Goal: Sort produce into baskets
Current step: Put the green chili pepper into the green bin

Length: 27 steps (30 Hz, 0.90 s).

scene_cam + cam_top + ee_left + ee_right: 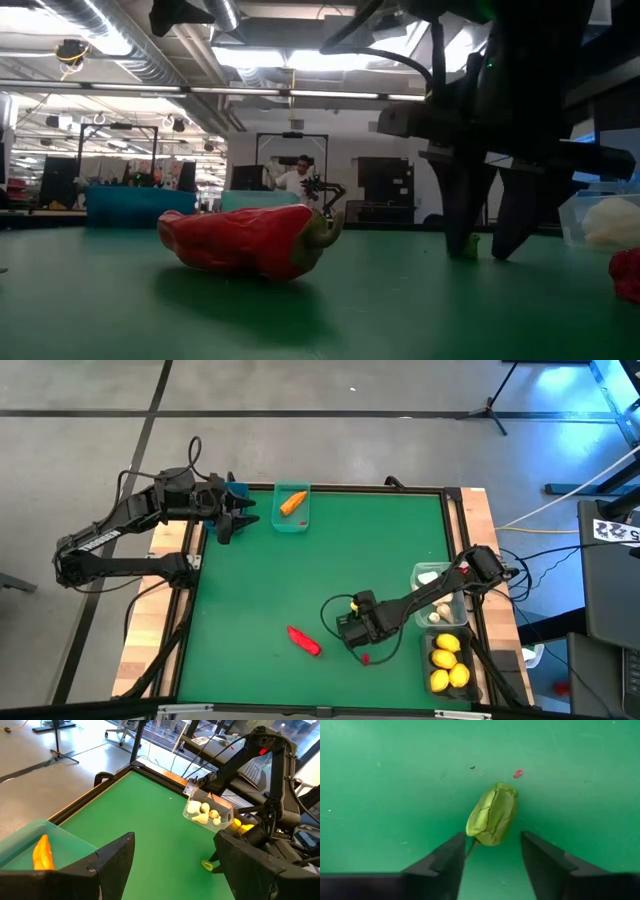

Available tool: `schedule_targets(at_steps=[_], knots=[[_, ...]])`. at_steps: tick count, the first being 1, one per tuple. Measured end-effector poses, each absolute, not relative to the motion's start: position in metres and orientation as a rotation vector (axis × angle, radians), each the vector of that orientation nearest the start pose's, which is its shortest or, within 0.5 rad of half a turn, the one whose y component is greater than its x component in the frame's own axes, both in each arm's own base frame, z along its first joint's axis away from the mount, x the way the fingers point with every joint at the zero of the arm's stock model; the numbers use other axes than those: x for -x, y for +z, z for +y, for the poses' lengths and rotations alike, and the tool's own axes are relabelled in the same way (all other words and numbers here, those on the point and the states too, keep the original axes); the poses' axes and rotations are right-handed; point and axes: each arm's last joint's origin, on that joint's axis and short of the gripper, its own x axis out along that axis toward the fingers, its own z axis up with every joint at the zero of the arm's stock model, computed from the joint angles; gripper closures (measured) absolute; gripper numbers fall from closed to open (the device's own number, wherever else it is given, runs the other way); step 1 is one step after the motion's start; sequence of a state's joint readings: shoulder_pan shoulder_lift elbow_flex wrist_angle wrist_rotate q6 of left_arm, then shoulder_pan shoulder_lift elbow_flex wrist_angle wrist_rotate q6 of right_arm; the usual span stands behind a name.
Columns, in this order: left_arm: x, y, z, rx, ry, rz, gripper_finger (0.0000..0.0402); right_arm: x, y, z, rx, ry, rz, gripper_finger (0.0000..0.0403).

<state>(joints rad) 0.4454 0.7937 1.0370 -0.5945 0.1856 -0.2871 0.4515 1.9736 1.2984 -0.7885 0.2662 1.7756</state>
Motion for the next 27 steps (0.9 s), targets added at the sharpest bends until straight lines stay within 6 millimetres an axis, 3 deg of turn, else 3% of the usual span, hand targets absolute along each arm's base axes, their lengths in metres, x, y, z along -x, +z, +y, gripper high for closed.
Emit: schedule_targets(at_steps=[9,16,22,27], knots=[[-0.136,0.376,0.059,0.398,0.305,0.295,0.0126,-0.332,0.147,0.153,-0.991,-0.987,1.024,0.0330],[-0.136,0.376,0.059,0.395,0.305,0.296,0.0126,-0.340,0.158,0.156,-0.977,-0.930,1.000,0.0394],[-0.136,0.376,0.059,0.394,0.304,0.296,0.0126,-0.345,0.161,0.157,-0.930,-0.890,0.955,0.0381],[-0.136,0.376,0.059,0.386,0.303,0.297,0.0126,-0.368,0.172,0.156,-0.729,-0.566,0.883,0.0312]])
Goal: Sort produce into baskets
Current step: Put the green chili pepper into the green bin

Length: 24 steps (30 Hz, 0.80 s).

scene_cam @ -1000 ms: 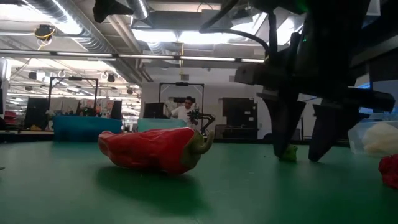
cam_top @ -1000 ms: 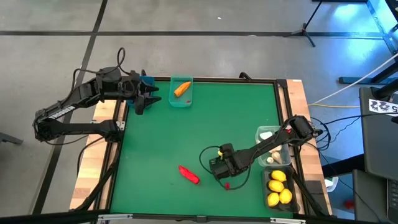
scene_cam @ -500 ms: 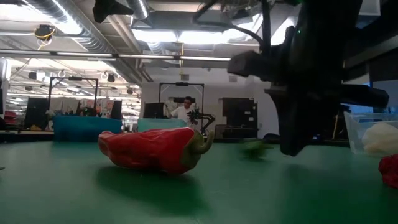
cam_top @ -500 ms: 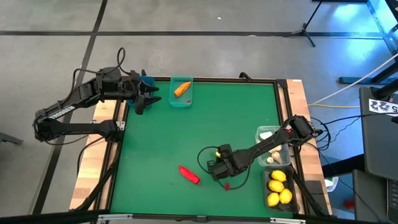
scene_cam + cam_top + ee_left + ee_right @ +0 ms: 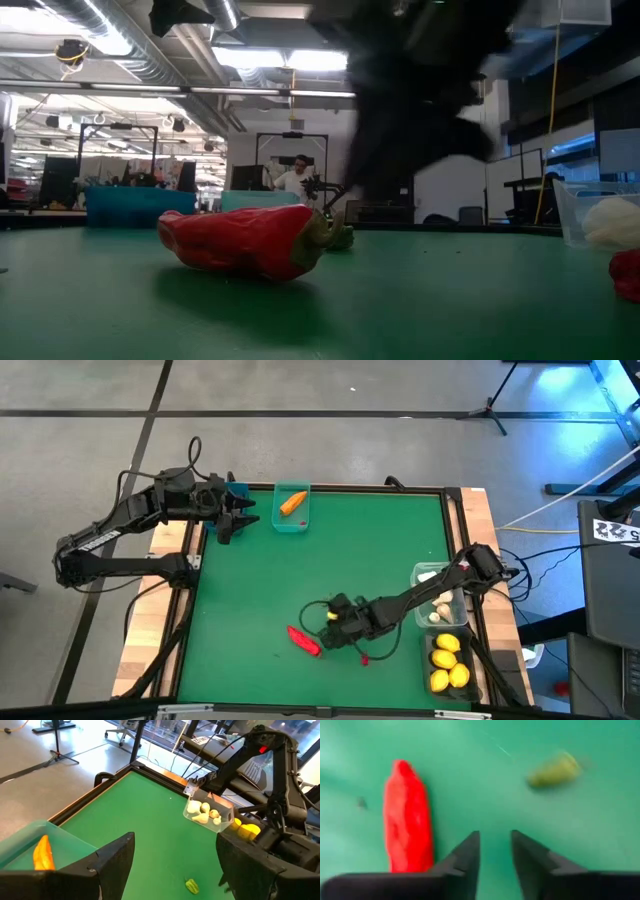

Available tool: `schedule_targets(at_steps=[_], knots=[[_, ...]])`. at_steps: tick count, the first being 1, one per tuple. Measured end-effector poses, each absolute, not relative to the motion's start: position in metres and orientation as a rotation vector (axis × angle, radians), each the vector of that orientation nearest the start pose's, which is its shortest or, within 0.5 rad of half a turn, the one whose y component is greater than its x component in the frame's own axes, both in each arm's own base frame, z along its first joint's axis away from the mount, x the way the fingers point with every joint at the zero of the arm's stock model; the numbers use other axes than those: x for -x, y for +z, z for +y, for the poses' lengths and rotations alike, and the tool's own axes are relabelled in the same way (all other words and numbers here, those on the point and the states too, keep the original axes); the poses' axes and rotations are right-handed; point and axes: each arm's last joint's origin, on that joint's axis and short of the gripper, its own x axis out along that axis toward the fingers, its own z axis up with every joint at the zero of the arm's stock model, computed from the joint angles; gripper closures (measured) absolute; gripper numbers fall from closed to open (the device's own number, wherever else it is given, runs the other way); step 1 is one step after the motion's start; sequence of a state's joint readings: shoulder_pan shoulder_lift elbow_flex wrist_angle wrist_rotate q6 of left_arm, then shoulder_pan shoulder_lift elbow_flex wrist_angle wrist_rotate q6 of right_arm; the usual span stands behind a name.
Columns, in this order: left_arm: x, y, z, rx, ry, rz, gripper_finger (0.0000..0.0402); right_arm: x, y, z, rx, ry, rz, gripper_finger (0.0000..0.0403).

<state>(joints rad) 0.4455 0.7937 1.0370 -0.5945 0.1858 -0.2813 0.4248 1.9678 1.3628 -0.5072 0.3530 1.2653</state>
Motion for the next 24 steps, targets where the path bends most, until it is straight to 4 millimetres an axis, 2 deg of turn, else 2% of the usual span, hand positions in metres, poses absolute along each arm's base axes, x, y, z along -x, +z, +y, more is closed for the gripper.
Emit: schedule_targets(at_steps=[3,7,11,14,17,24], knots=[[-0.136,0.376,0.059,0.384,0.303,0.298,0.0126,-0.382,0.176,0.143,-0.610,-0.455,0.853,0.0246],[-0.136,0.376,0.059,0.383,0.302,0.298,0.0126,-0.388,0.175,0.115,-0.507,-0.482,0.876,0.0155],[-0.136,0.376,0.059,0.383,0.302,0.298,0.0126,-0.390,0.171,0.089,-0.554,-0.479,0.992,0.0091],[-0.136,0.376,0.059,0.383,0.302,0.299,0.0126,-0.392,0.165,0.076,-0.564,-0.473,1.039,0.0074],[-0.136,0.375,0.059,0.384,0.303,0.302,0.0126,-0.394,0.165,0.070,-0.564,-0.472,1.028,0.0074],[-0.136,0.374,0.059,0.383,0.305,0.324,0.0126,-0.397,0.160,0.073,-0.580,-0.484,1.012,0.0098]])
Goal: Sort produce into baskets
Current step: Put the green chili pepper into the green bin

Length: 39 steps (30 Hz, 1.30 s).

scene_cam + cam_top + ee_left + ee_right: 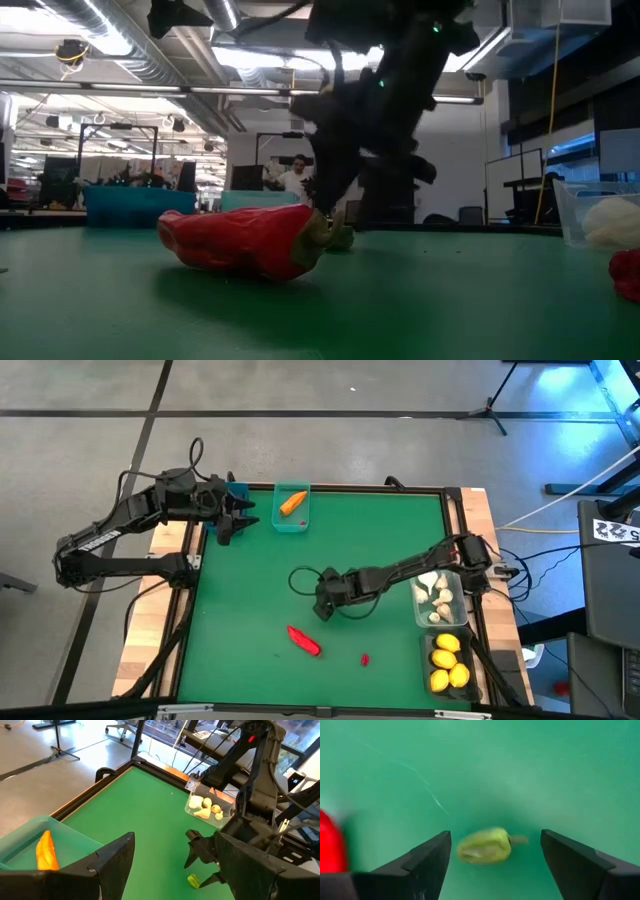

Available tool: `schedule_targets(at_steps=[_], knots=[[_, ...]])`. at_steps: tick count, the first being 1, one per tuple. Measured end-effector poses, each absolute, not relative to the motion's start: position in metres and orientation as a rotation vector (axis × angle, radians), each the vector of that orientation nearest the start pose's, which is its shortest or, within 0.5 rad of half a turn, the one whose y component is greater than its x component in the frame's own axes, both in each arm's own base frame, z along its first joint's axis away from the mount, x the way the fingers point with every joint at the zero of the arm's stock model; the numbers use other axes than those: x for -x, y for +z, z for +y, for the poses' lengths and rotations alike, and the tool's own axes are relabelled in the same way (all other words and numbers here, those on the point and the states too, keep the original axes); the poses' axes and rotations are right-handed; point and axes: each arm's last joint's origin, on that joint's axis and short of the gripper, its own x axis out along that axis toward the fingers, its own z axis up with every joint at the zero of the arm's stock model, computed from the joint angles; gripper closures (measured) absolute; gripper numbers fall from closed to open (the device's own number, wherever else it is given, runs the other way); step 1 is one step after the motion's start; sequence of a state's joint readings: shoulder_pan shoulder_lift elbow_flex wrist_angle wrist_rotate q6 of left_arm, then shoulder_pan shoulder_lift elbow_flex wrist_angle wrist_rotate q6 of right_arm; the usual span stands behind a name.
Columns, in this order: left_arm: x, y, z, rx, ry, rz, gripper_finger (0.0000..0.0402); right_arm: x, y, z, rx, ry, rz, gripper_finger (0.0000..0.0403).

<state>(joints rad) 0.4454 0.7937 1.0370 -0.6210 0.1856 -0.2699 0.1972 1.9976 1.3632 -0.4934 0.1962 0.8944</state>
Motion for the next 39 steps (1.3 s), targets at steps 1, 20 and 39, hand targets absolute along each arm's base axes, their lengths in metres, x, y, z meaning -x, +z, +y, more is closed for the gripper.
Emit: schedule_targets(at_steps=[1,20,39], knots=[[-0.136,0.374,0.059,0.383,0.305,0.323,0.0126,-0.397,0.156,0.075,-0.580,-0.496,1.019,0.0099],[-0.135,0.374,0.059,0.385,0.320,0.319,0.0126,-0.398,0.136,0.080,-0.672,-0.625,0.998,0.0232],[-0.135,0.374,0.059,0.365,0.317,0.322,0.0126,-0.434,0.186,0.050,-0.636,-0.540,0.872,0.0315]])
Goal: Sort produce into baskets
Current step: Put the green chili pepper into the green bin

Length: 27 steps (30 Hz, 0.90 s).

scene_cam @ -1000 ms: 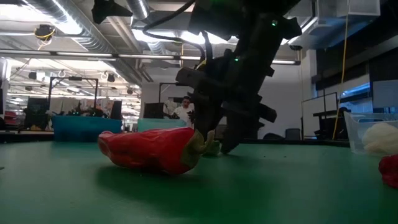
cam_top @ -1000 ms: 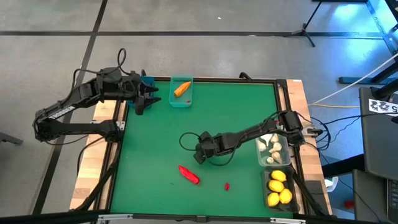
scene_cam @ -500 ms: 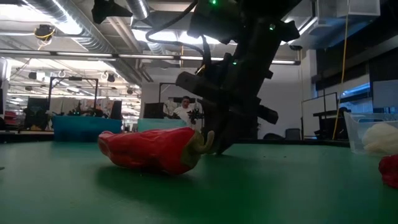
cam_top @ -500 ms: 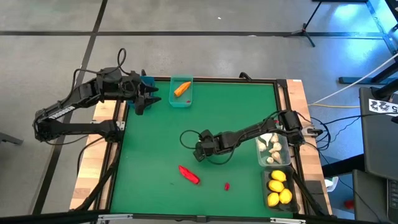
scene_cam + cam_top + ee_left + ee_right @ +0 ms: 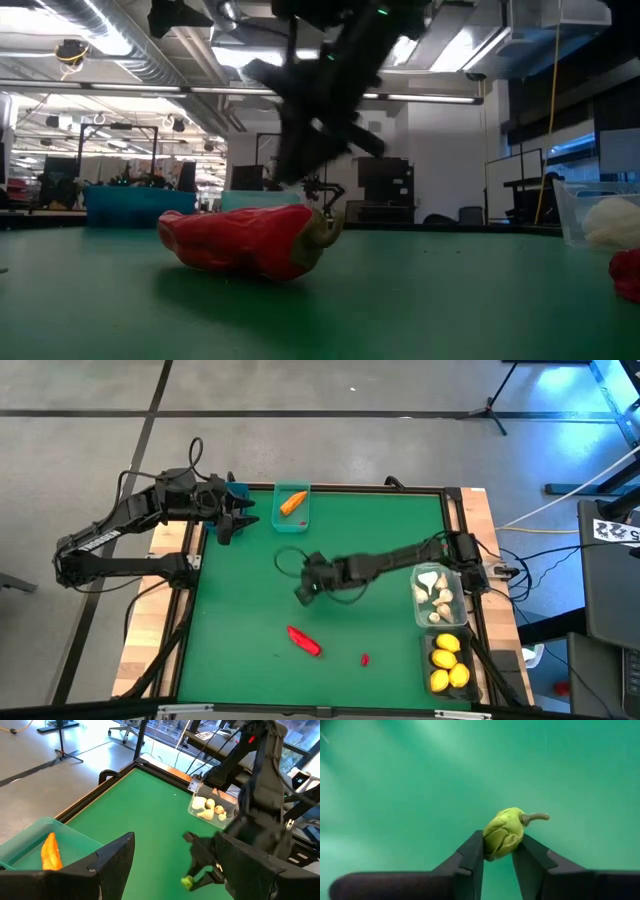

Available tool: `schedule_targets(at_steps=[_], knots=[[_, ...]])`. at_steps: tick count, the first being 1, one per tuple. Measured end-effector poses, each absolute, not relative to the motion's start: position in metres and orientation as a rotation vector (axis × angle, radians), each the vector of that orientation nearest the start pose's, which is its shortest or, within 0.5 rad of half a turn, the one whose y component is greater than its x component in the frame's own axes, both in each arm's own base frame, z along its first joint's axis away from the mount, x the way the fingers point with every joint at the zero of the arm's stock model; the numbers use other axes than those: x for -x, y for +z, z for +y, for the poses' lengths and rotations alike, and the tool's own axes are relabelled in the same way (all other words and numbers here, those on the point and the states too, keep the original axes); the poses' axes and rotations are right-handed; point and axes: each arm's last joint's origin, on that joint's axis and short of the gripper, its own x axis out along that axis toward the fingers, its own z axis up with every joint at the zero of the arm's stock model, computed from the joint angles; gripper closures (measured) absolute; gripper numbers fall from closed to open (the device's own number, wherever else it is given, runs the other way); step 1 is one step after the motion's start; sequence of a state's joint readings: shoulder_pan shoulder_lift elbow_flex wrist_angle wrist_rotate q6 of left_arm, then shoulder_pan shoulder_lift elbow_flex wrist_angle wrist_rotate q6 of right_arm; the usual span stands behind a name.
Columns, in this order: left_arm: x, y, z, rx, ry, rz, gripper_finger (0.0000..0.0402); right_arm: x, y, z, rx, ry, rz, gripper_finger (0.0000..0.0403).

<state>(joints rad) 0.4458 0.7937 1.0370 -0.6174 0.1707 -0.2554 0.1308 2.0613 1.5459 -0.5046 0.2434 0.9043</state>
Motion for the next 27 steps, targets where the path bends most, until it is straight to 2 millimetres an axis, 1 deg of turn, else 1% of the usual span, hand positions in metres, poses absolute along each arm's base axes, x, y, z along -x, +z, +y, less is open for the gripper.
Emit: schedule_targets(at_steps=[2,5,10,12,16,19,21,26,27], knots=[[-0.135,0.374,0.059,0.365,0.317,0.322,0.0126,-0.444,0.203,0.033,-0.616,-0.533,0.819,0.0314],[-0.136,0.374,0.059,0.364,0.317,0.322,0.0126,-0.453,0.223,0.001,-0.579,-0.561,0.749,0.0314],[-0.135,0.374,0.059,0.364,0.317,0.322,0.0126,-0.457,0.254,-0.066,-0.546,-0.646,0.639,0.0313],[-0.136,0.374,0.059,0.364,0.316,0.322,0.0126,-0.455,0.262,-0.091,-0.554,-0.682,0.600,0.0313],[-0.135,0.374,0.059,0.363,0.316,0.322,0.0126,-0.450,0.269,-0.134,-0.586,-0.712,0.521,0.0313],[-0.136,0.374,0.059,0.363,0.316,0.322,0.0126,-0.446,0.272,-0.157,-0.619,-0.705,0.465,0.0313],[-0.136,0.374,0.059,0.363,0.316,0.322,0.0126,-0.444,0.271,-0.168,-0.628,-0.718,0.452,0.0313],[-0.136,0.374,0.059,0.369,0.317,0.321,0.0126,-0.444,0.265,-0.184,-0.641,-0.731,0.427,0.0313],[-0.136,0.374,0.059,0.369,0.317,0.321,0.0126,-0.447,0.263,-0.185,-0.640,-0.719,0.406,0.0313]])
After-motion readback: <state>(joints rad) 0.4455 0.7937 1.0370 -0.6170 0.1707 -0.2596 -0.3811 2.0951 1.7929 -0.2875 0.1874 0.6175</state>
